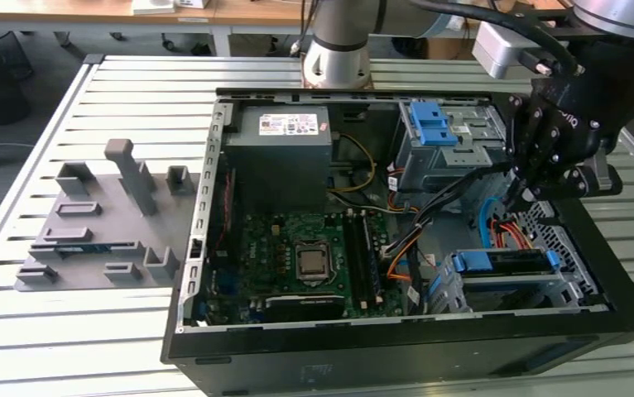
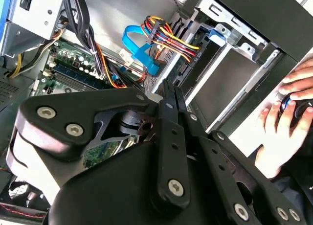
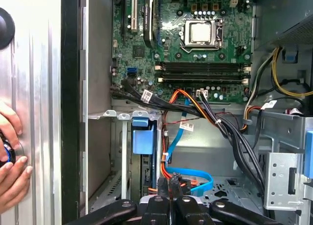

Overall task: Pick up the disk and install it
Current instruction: 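Insert the second disk wire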

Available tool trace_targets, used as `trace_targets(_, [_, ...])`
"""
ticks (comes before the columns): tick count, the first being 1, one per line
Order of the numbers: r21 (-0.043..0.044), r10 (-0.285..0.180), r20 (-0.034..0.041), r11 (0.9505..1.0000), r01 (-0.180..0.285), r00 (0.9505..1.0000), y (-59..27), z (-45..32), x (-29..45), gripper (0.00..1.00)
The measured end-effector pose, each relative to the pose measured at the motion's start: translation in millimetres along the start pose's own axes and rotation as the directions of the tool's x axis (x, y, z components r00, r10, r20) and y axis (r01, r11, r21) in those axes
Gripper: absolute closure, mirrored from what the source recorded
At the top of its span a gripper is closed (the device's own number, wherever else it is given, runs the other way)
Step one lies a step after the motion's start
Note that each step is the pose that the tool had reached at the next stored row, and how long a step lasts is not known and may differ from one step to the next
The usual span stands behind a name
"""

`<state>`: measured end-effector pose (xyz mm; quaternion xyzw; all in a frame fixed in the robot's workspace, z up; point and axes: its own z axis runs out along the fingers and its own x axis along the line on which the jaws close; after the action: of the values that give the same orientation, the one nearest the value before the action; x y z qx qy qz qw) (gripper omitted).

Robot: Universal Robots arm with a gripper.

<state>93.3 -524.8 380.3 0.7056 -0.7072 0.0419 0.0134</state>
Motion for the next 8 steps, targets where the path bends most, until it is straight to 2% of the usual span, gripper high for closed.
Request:
trace_targets(4, [0.0001,0.0,-0.0038,1.0,0.0,1.0,0.0,-0.1,-1.3,0.83])
trace_targets(5, [0.0,0.0,-0.0064,1.0,0.0,1.0,0.0,-0.3,-2.9,0.83])
trace_targets(6, [0.0,0.0,-0.0081,1.0,0.0,1.0,0.0,-0.4,-5.1,0.77])
trace_targets(8, [0.0,0.0,-0.0092,1.0,0.0,1.0,0.0,-0.6,-9.2,0.76])
